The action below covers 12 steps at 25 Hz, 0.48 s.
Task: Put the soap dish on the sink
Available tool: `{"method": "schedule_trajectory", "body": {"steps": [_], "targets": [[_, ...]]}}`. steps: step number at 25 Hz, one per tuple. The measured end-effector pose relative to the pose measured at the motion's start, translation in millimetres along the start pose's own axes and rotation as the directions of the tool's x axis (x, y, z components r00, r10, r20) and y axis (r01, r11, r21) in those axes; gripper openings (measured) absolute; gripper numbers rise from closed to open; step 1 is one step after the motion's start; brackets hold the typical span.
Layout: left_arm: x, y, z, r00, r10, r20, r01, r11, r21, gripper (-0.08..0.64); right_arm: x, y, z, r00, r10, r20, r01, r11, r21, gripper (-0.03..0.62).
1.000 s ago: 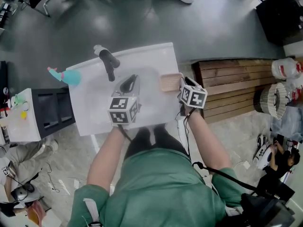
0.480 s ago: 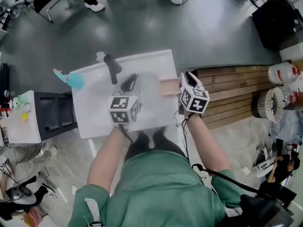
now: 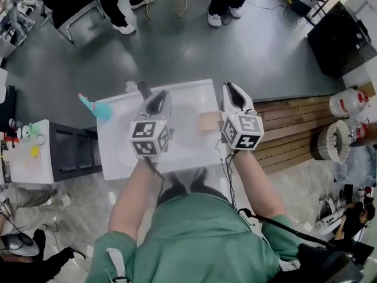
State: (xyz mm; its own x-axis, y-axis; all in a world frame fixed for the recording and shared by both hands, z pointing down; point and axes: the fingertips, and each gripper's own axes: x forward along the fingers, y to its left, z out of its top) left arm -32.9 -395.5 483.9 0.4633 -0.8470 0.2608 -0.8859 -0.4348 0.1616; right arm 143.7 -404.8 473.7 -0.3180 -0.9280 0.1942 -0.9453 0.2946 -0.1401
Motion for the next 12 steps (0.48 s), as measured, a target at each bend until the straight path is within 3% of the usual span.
{"method": "schedule_trajectory", "body": {"steps": [7,12], "targets": [[-24,-4,65,0.993,0.005,0.114,-0.011,0.999,0.050,0.037,-19,32,74,0.988,0.068,0.137,-0.052,0.992,-0.118,0.043],[-41,-17,124,0.974,0.000,0.227,-0.025,0.994,0.106,0.037,-33,39,117,0.973,0.096,0.209,-0.066,0.987,-0.148,0.043]]}}
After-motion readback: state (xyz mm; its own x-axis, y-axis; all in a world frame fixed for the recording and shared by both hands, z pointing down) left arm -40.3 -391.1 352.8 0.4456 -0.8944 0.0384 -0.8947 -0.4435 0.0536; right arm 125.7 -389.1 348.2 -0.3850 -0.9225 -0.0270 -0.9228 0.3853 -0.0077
